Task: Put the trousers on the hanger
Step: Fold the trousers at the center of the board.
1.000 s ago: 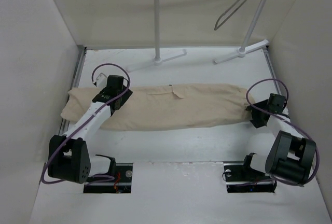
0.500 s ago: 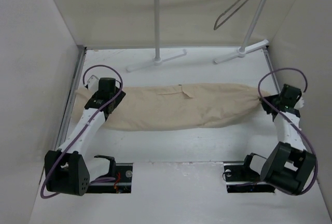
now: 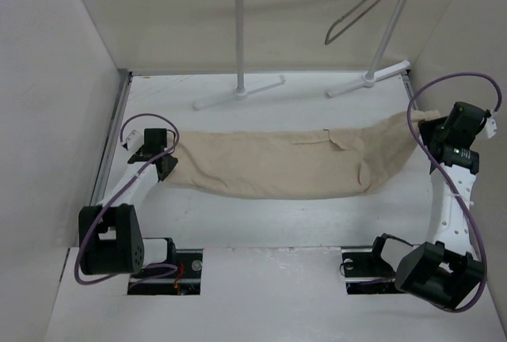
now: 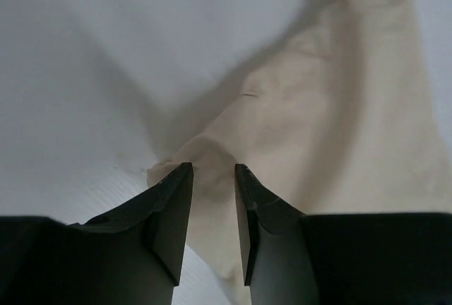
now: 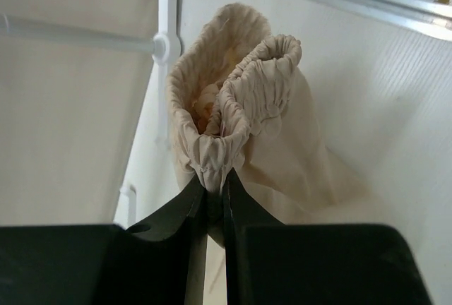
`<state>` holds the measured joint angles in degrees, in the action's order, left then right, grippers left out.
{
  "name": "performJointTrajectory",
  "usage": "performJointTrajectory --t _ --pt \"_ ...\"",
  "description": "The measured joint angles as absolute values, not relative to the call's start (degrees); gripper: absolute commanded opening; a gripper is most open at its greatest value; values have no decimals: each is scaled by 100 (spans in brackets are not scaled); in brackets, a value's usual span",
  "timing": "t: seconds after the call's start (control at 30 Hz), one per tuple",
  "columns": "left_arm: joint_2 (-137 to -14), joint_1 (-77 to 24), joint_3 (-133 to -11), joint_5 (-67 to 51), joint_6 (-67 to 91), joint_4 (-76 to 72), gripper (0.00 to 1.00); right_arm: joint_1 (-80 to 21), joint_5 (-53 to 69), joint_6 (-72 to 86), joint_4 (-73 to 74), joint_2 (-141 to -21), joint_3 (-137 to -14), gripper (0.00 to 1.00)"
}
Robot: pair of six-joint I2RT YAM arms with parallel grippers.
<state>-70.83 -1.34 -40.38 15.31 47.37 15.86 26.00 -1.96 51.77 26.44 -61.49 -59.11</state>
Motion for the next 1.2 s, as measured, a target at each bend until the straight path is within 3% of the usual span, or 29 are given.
performJointTrajectory --t 0.2,0.33,0.47,0.67,0.9,0.97,1.03,1.07,1.2 --pt "-7675 215 -3601 1584 4560 1385 30 1608 -482 4860 3076 -5612 -5913 9" --pt "-6987 478 -3433 1614 4571 1723 40 497 -832 4827 3365 -5131 -5977 9" --pt "-5839 561 -3516 1645 4628 2255 41 -1511 -1490 5135 3594 -5266 -6326 10" --pt "-5146 432 -4104 1474 4840 2808 41 -3983 -2366 5577 3684 -7116 -7979 11" --pt "-5172 1074 -4995 1288 5076 3166 42 -5360 -2659 5874 3673 -10060 -10921 15" --pt "-5308 1330 -5297 1240 5157 3168 42 -5634 -2556 5979 3675 -10910 -11861 23" --pt "-5415 1590 -5544 1203 5199 3164 42 -5870 -2412 6121 3669 -11802 -12888 49" --pt "-5428 1721 -5627 1203 5203 3166 42 -5979 -2309 6184 3642 -12280 -13452 56" --pt "-5426 2025 -5837 1293 5216 3293 42 -6254 -1520 6313 3817 -13963 -15498 65"
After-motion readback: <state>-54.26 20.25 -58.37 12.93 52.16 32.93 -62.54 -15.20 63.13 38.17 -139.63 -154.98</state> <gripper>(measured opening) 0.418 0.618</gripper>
